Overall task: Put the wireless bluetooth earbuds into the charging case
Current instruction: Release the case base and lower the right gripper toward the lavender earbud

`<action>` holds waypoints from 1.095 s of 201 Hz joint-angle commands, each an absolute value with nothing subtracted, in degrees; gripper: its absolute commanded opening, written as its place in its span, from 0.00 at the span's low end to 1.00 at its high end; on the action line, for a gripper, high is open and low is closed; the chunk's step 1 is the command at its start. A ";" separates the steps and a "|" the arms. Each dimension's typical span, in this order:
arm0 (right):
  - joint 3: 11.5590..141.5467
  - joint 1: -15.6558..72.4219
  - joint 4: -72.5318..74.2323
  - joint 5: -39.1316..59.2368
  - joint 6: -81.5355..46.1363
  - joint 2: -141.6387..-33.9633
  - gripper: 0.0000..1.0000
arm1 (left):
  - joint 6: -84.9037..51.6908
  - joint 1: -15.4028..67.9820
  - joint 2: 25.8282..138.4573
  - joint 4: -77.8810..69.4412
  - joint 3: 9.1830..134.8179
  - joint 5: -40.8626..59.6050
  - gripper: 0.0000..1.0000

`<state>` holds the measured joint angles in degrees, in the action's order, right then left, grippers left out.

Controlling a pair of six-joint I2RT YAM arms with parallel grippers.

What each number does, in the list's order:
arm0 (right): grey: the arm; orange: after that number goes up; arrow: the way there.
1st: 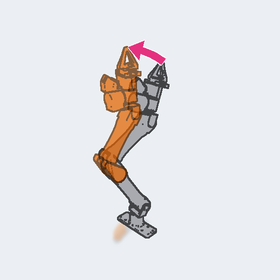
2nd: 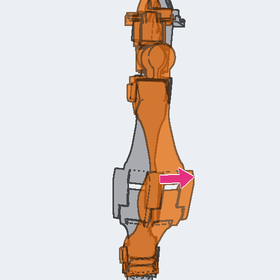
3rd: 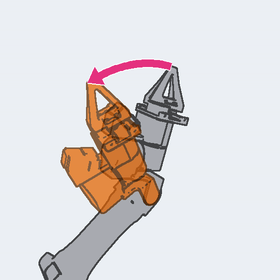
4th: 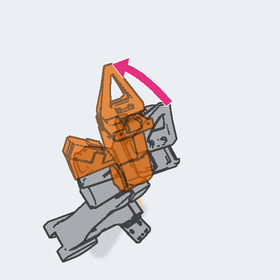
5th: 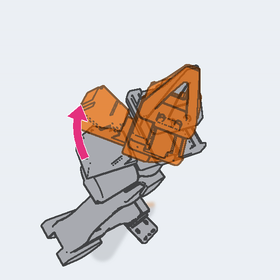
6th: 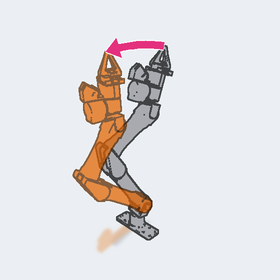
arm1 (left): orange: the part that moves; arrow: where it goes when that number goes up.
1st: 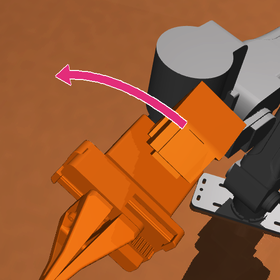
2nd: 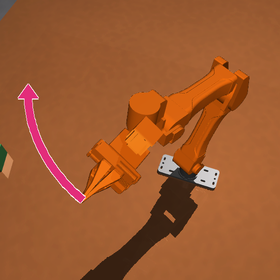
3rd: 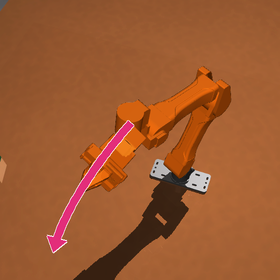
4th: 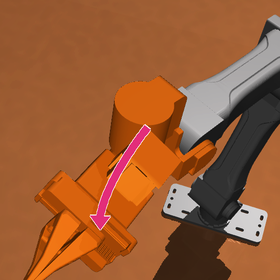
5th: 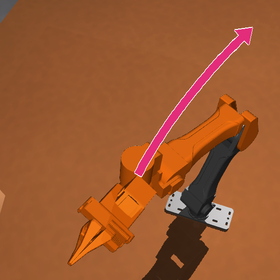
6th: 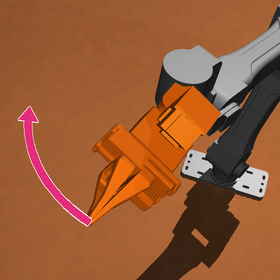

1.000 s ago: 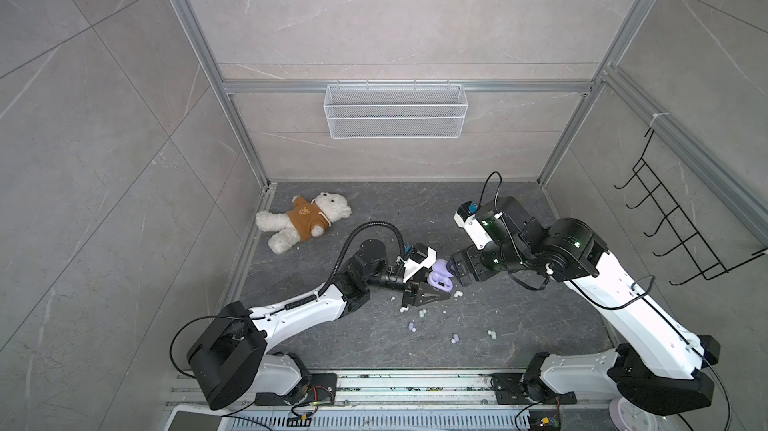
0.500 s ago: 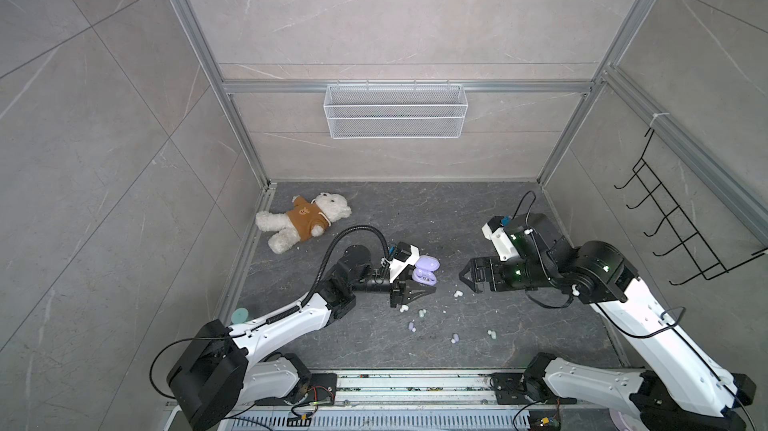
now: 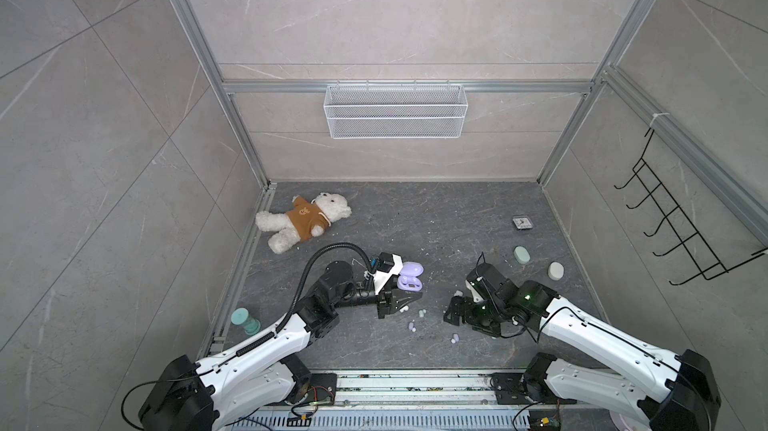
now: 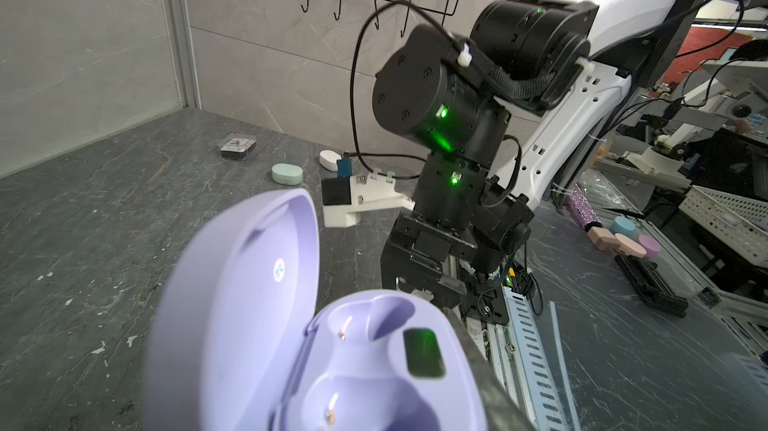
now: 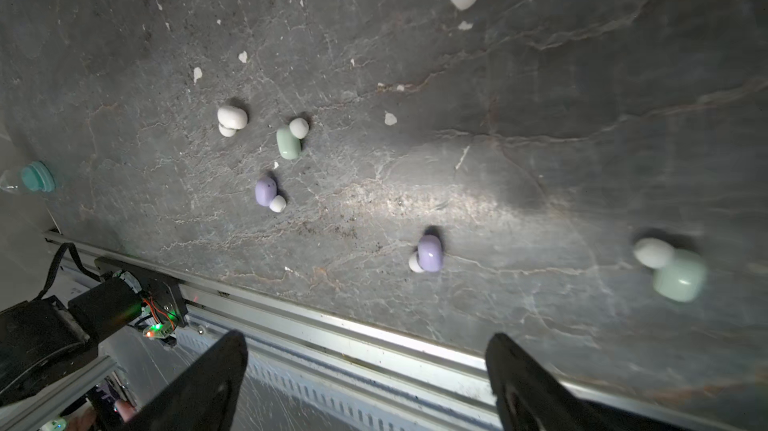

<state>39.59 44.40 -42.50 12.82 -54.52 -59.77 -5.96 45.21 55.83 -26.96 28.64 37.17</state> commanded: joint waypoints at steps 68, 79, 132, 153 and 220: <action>32.06 49.35 -28.92 11.77 -63.87 -64.50 0.91 | -7.56 44.91 51.97 -26.95 27.69 34.81 0.28; 31.66 49.31 -29.54 11.39 -63.94 -64.90 0.91 | -7.64 44.91 51.81 -26.73 27.62 34.64 0.28; 29.82 49.31 -26.71 11.91 -63.55 -67.61 0.91 | -7.91 44.91 50.98 -26.08 27.02 33.85 0.28; 29.57 49.26 -25.47 12.13 -63.46 -68.65 0.91 | -7.62 44.91 50.71 -25.75 26.98 33.66 0.28; 30.64 49.26 -23.12 14.00 -62.60 -71.13 0.92 | -7.21 44.91 50.03 -25.17 27.03 33.27 0.28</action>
<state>30.68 48.97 -24.08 13.43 -63.05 -69.34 -7.29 45.21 51.44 -24.51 26.85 34.13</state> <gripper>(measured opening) 0.915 0.415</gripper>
